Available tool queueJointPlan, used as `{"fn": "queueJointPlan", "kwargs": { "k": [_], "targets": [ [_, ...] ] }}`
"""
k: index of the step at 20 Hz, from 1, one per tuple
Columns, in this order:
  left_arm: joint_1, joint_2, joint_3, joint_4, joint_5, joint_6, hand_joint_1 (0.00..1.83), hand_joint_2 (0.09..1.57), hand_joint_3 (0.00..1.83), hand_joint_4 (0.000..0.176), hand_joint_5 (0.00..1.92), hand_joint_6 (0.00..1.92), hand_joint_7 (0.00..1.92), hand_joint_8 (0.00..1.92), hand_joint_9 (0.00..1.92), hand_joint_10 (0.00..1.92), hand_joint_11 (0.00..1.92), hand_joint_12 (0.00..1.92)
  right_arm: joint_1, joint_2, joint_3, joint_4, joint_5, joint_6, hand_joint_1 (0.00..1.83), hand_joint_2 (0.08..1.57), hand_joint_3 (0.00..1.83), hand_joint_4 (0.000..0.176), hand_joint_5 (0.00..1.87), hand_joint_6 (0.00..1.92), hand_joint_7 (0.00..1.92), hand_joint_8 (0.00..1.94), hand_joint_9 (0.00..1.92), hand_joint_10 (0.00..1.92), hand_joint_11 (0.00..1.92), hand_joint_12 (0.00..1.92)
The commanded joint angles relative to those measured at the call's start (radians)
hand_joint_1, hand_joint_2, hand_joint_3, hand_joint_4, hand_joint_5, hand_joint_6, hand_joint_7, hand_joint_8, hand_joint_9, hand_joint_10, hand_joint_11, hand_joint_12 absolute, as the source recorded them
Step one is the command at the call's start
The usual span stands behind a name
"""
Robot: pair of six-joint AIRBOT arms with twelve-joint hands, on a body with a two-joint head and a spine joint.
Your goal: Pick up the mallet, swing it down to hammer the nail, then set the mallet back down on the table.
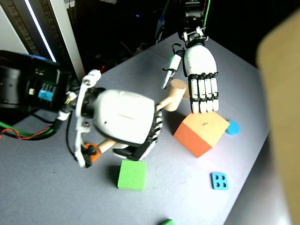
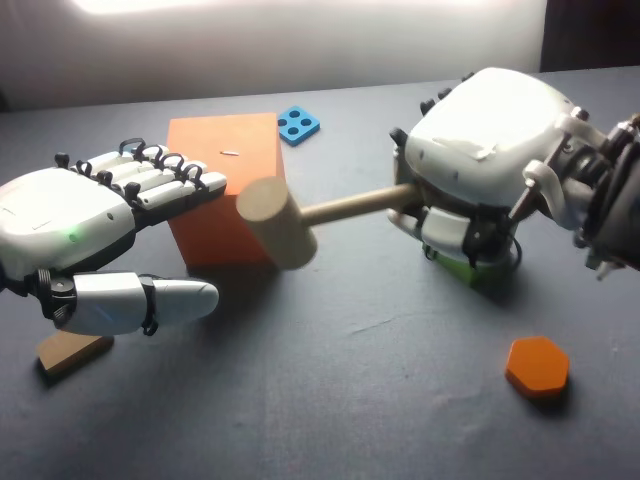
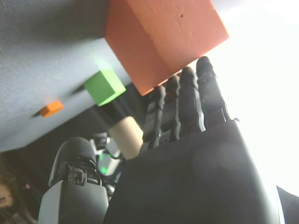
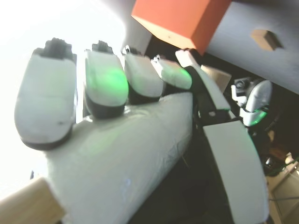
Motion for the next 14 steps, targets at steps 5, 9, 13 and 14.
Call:
{"fn": "queueJointPlan", "kwargs": {
  "k": [5,9,13,14],
  "targets": [
    [-0.031,0.03,-0.01,-0.01,-0.077,-0.005,0.0,1.18,0.0,0.0,0.12,0.0,0.11,0.0,0.09,0.0,0.05,0.04,-0.047,0.01,-0.007,-0.12,0.065,0.021,0.38,1.57,0.06,0.176,1.23,1.92,1.59,1.94,1.7,1.92,1.8,1.92],
    [-0.049,0.071,-0.033,-0.01,-0.068,-0.005,0.0,1.18,0.0,0.0,0.13,0.0,0.11,0.0,0.09,0.0,0.06,0.04,-0.086,0.005,-0.008,-0.14,0.032,0.022,0.41,1.57,0.02,0.176,1.23,1.92,1.58,1.94,1.69,1.92,1.78,1.92],
    [-0.088,0.112,-0.049,0.048,-0.038,-0.039,0.0,1.18,0.0,0.0,0.14,0.0,0.12,0.0,0.1,0.0,0.06,0.04,-0.114,-0.022,-0.006,-0.228,0.024,0.068,0.4,1.57,0.02,0.176,1.24,1.92,1.6,1.94,1.7,1.92,1.79,1.92],
    [-0.108,0.12,-0.051,0.081,-0.024,-0.056,0.0,1.18,0.0,0.0,0.14,0.0,0.12,0.0,0.1,0.0,0.06,0.04,-0.116,-0.038,-0.004,-0.229,0.015,0.072,0.4,1.57,0.02,0.176,1.25,1.92,1.6,1.94,1.7,1.92,1.79,1.92]
  ]
}}
